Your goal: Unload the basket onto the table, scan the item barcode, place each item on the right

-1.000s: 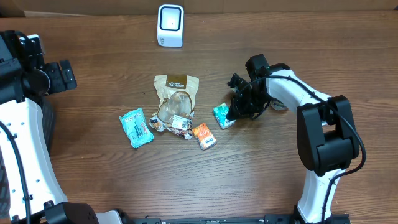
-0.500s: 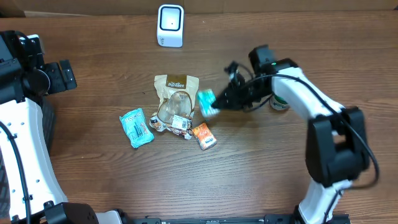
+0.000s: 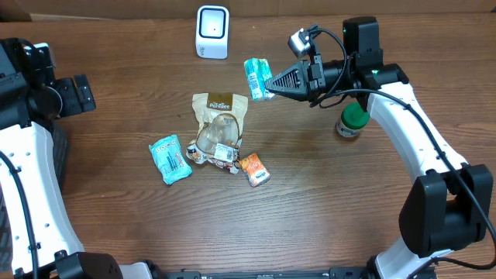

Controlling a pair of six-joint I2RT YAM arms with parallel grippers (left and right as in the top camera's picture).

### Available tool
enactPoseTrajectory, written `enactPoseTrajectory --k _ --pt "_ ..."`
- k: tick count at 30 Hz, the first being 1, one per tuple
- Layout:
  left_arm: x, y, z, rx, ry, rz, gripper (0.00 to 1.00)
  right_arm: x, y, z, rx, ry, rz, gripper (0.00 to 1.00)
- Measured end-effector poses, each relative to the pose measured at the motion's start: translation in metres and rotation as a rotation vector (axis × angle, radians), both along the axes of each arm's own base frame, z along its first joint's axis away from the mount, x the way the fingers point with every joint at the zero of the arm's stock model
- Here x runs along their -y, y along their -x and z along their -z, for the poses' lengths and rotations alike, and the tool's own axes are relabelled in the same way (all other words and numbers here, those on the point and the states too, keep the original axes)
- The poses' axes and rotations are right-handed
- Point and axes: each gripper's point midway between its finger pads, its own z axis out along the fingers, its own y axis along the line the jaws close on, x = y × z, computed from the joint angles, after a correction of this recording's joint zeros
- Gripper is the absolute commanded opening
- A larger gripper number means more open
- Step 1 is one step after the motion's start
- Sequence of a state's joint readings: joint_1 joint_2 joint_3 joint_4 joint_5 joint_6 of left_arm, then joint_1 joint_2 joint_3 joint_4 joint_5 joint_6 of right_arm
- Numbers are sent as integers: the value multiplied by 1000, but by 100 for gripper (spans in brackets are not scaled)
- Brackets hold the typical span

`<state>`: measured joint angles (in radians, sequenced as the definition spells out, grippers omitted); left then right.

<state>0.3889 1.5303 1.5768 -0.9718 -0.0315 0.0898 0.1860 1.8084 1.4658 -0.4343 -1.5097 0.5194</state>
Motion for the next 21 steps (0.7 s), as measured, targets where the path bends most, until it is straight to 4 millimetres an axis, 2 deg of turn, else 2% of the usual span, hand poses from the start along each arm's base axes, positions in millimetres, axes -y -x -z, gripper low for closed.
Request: enactPoseTrajectory --k 6,9,13,17,19,21 --pt "0 0 0 0 0 0 100 -1 -7 7 -27 43 45 4" --pt "0 0 0 0 0 0 99 -1 -21 33 -49 170 156 4" --pt "0 0 0 0 0 0 100 0 -35 81 -63 430 315 4" --pt "0 0 0 0 0 0 100 0 -34 116 -48 682 404 4" --pt "0 0 0 0 0 0 100 1 -36 120 -20 790 438 4" --pt "0 0 0 1 -1 0 100 2 -48 110 31 876 489 4"
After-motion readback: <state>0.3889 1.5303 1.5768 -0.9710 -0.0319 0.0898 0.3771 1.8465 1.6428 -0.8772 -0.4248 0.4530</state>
